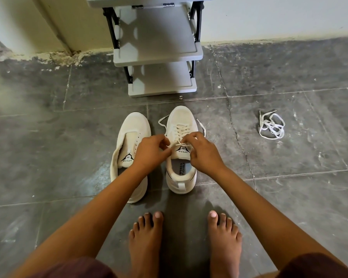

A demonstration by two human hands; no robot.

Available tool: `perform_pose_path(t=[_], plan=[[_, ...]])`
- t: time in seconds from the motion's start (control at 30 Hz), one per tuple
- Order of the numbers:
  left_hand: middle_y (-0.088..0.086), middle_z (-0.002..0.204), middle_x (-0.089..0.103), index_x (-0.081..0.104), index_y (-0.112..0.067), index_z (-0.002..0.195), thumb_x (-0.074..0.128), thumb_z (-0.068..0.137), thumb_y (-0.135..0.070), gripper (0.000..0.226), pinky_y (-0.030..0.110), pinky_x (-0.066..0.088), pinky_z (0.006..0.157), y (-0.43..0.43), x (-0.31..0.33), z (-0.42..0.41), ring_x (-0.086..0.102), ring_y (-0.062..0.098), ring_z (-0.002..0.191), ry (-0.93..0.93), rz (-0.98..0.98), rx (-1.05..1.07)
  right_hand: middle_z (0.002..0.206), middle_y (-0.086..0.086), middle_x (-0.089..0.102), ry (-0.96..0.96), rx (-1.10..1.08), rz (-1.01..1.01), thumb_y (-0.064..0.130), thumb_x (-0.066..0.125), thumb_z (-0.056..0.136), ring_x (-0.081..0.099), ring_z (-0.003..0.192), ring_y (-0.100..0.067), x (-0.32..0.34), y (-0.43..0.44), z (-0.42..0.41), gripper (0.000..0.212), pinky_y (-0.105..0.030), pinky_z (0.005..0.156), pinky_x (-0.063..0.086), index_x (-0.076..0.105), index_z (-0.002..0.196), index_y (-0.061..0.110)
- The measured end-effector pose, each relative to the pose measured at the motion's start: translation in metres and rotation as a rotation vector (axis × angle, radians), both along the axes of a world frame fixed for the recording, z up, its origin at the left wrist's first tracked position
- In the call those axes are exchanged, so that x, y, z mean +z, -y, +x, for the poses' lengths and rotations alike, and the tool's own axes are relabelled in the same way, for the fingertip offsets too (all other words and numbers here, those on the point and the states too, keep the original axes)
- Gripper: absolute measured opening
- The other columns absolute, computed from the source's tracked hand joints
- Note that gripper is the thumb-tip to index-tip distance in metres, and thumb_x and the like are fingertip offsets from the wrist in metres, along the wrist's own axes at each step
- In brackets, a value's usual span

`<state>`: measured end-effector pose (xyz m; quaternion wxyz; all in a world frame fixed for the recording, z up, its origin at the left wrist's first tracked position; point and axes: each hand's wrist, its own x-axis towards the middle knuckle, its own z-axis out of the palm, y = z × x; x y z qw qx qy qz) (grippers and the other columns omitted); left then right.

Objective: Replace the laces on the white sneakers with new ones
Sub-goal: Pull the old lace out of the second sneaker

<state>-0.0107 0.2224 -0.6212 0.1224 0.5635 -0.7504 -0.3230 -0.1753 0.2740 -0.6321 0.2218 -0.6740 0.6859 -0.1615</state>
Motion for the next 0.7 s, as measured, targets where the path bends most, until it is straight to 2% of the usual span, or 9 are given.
perform_pose_path(t=[0.13,0.23,0.4,0.47,0.57,0.63,0.7], plan=[[0.003,0.089,0.068,0.064,-0.013,0.095,0.067,0.084,-0.024,0.016,0.030,0.050,0.076,-0.003,-0.002,-0.001,0.062,0.018,0.081,0.008,-0.023,0.019,0.132,-0.003,0.046,0.039,-0.004,-0.001,-0.001,0.052,0.082,0.059,0.094,-0.033,0.002,0.000,0.001,0.046,-0.040,0.075,0.051,0.051,0.123,0.019],[0.003,0.089,0.067,0.061,-0.016,0.091,0.068,0.082,-0.023,0.013,0.029,0.050,0.076,-0.002,-0.003,-0.001,0.062,0.017,0.081,-0.012,-0.010,0.037,0.138,0.001,0.043,-0.049,0.060,-0.055,0.000,0.051,0.085,0.061,0.091,-0.032,0.001,-0.005,0.005,0.050,-0.042,0.071,0.054,0.049,0.128,0.025],[0.001,0.088,0.066,0.054,-0.021,0.087,0.070,0.081,-0.023,0.017,0.027,0.050,0.075,-0.002,-0.003,0.000,0.061,0.015,0.080,-0.027,0.018,0.031,0.139,-0.001,0.041,-0.142,0.081,-0.052,0.000,0.053,0.084,0.060,0.081,-0.033,-0.001,-0.003,0.008,0.040,-0.039,0.065,0.053,0.055,0.118,0.021],[0.002,0.088,0.066,0.055,-0.018,0.087,0.070,0.081,-0.024,0.017,0.030,0.051,0.074,-0.002,-0.003,-0.001,0.061,0.017,0.080,-0.026,0.010,0.024,0.134,-0.003,0.045,-0.056,0.045,-0.056,-0.002,0.054,0.082,0.059,0.083,-0.033,-0.002,0.001,0.006,0.035,-0.036,0.065,0.050,0.056,0.112,0.015],[0.002,0.086,0.064,0.053,-0.016,0.088,0.067,0.084,-0.024,0.017,0.030,0.049,0.070,-0.002,-0.003,-0.002,0.060,0.019,0.078,-0.014,-0.014,0.015,0.125,-0.005,0.050,0.186,-0.093,-0.021,-0.003,0.055,0.083,0.057,0.101,-0.029,-0.004,0.004,-0.004,0.026,-0.030,0.076,0.046,0.056,0.107,0.008],[0.002,0.088,0.064,0.049,-0.018,0.091,0.064,0.086,-0.024,0.017,0.028,0.046,0.068,-0.003,-0.003,-0.003,0.059,0.018,0.076,0.001,-0.036,-0.008,0.118,-0.001,0.049,0.359,-0.179,0.011,-0.002,0.055,0.086,0.057,0.106,-0.026,-0.006,0.001,-0.008,0.024,-0.024,0.078,0.045,0.052,0.106,0.010],[0.004,0.093,0.066,0.048,-0.019,0.104,0.058,0.091,-0.026,0.018,0.032,0.049,0.069,-0.006,-0.002,-0.006,0.061,0.021,0.077,0.044,-0.088,-0.068,0.114,0.004,0.046,0.468,-0.206,0.012,-0.002,0.053,0.086,0.059,0.106,-0.026,-0.005,-0.003,-0.007,0.030,-0.026,0.077,0.049,0.043,0.109,0.015]])
